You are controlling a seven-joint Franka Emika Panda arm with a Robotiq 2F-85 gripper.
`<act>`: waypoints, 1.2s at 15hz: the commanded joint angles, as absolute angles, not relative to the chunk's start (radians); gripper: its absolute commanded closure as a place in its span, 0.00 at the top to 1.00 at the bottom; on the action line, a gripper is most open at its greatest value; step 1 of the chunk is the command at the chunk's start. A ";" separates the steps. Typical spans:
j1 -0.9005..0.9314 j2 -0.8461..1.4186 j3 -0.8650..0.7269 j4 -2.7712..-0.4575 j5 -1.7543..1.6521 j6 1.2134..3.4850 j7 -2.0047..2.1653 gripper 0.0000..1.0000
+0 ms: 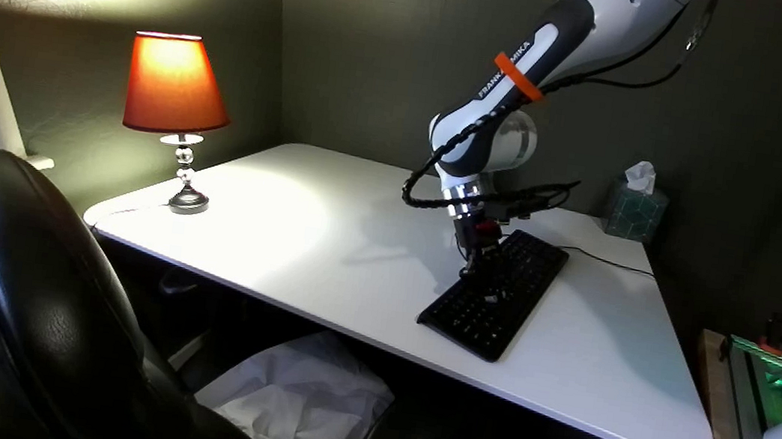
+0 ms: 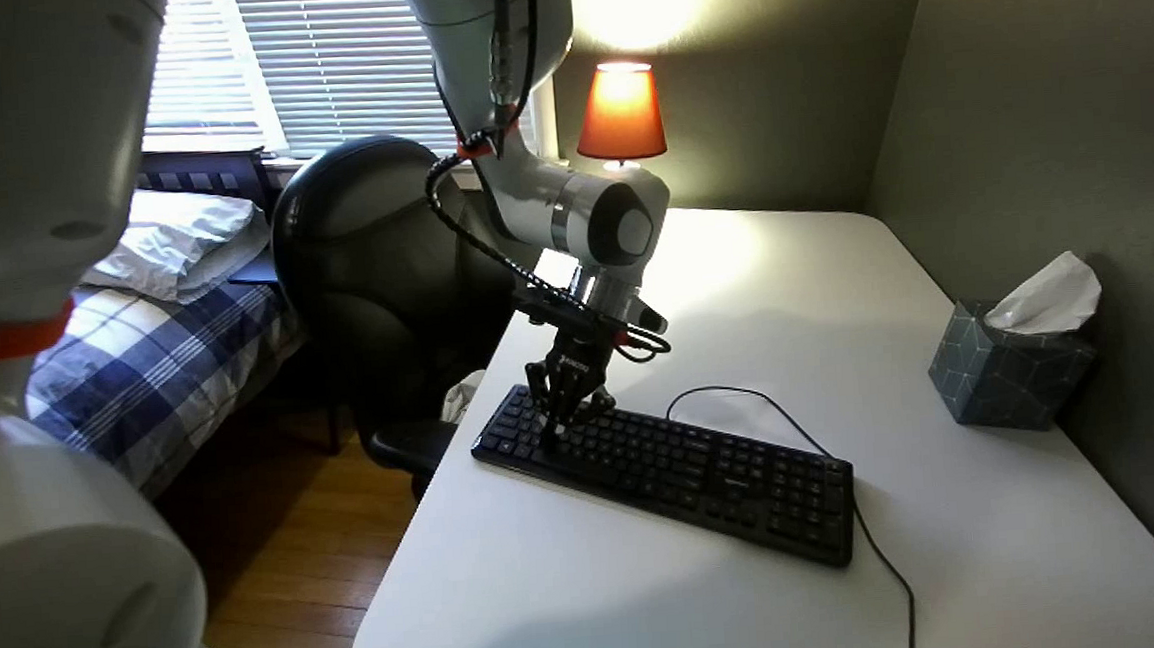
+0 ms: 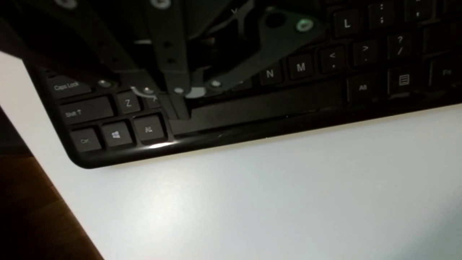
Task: Press a button on the keyboard
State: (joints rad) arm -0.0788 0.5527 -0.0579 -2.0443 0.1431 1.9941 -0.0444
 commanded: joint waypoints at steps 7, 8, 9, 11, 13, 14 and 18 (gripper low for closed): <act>-0.097 0.594 -0.047 -1.996 0.149 1.955 -0.049 0.00; -0.097 0.589 -0.047 -1.998 0.148 1.953 -0.051 0.00; -0.095 0.581 -0.048 -2.004 0.146 1.956 -0.048 0.00; -0.095 0.560 -0.047 -2.022 0.148 1.967 -0.052 0.00; -0.096 0.539 -0.046 -2.036 0.148 1.972 -0.059 0.00; -0.094 0.531 -0.045 -2.041 0.149 1.979 -0.060 0.00; -0.086 0.500 -0.040 -2.056 0.145 1.993 -0.063 0.00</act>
